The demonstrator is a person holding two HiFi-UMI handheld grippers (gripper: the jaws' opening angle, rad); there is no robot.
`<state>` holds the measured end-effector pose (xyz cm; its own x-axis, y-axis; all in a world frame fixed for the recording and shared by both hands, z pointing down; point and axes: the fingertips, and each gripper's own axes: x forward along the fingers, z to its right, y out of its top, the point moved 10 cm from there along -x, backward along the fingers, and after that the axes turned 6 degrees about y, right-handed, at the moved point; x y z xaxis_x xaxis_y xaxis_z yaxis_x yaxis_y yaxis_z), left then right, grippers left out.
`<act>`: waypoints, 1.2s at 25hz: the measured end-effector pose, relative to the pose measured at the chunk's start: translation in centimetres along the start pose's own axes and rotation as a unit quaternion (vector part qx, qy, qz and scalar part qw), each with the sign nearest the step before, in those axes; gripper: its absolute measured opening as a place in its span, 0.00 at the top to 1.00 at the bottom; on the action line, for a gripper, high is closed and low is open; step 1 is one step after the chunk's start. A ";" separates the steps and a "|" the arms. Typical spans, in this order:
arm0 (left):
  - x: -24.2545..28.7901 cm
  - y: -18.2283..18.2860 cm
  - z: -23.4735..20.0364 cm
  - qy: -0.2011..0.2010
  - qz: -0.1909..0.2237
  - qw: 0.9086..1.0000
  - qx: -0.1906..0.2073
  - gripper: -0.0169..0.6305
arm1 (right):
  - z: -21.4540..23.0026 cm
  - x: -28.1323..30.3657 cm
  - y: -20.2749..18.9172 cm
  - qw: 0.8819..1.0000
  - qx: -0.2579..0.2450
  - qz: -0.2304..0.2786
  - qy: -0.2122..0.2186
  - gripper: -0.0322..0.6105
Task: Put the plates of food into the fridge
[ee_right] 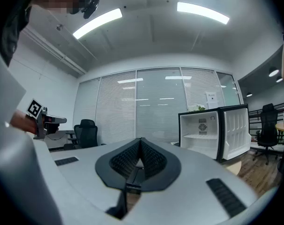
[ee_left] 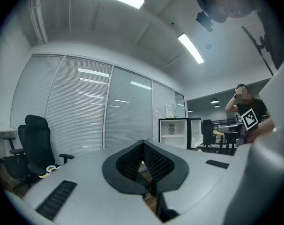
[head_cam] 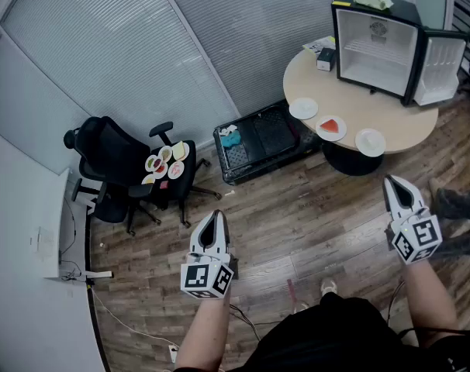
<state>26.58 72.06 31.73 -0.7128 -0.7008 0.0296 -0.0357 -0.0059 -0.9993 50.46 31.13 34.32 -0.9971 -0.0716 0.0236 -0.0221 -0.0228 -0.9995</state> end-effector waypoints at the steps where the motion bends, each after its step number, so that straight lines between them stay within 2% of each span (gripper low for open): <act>1: 0.1 0.0 0.3 -0.001 -0.001 1.000 0.002 0.97 | 0.3 -0.2 0.0 1.000 0.003 -0.003 -0.003 0.94; 11: 3.0 0.6 2.2 0.018 0.004 1.000 -0.002 0.97 | 4.7 0.3 -0.3 1.000 -0.004 -0.014 0.001 0.94; 17: 5.1 0.4 4.6 0.011 0.007 1.000 0.011 0.97 | 7.4 0.8 -1.3 1.000 0.011 0.002 0.002 0.94; 23: 7.7 0.1 4.7 0.005 0.006 1.000 0.022 0.97 | 8.5 2.4 -2.2 1.000 0.013 0.002 -0.002 0.94; 26: 10.1 -0.6 4.5 -0.011 0.005 1.000 0.021 0.97 | 9.6 3.4 -2.7 1.000 0.019 0.004 -0.001 0.94; 30: 15.7 -1.3 4.4 -0.061 0.019 0.997 0.034 0.97 | 10.8 5.3 -3.1 1.000 0.009 0.008 -0.002 0.94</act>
<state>18.52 57.94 33.40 -0.6222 -0.7828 -0.0071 0.0398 -0.0226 -0.9990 45.99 20.09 37.74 -0.9971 -0.0753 0.0088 -0.0058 -0.0399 -0.9992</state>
